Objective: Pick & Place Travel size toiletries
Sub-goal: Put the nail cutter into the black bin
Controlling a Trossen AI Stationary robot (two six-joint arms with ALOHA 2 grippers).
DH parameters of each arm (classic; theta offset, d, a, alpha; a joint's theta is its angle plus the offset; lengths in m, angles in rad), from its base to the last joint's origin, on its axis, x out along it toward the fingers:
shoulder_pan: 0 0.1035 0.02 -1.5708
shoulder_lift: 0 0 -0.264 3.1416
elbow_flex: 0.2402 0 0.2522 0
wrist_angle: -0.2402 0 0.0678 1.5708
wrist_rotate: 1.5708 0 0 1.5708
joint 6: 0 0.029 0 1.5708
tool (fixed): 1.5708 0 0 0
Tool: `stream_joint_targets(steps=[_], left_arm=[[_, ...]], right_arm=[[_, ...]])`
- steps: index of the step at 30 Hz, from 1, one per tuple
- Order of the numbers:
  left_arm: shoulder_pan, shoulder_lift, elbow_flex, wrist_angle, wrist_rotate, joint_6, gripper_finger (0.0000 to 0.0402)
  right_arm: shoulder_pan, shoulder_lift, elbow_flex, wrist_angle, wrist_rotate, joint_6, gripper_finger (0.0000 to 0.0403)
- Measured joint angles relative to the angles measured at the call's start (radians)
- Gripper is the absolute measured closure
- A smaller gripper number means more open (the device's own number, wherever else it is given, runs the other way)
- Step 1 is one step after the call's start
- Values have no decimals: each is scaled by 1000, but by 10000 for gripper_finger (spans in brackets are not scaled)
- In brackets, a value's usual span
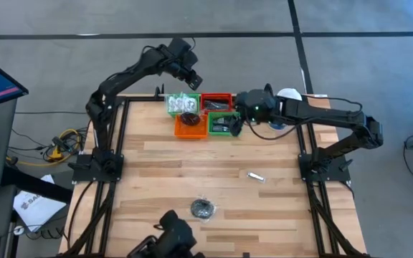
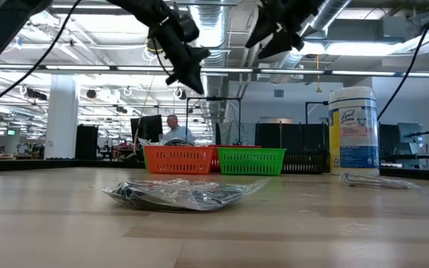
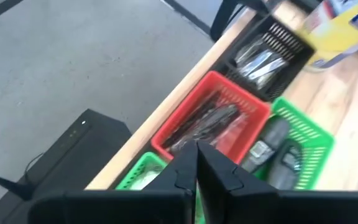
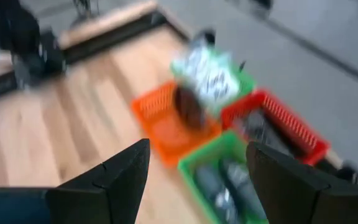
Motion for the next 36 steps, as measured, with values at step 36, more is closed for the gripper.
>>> stream_joint_targets(steps=[36], left_arm=[[-589, -57, -112, 82, -205, -507, 401]], right_arm=[[714, -71, -11, -642, 196, 457, 145]])
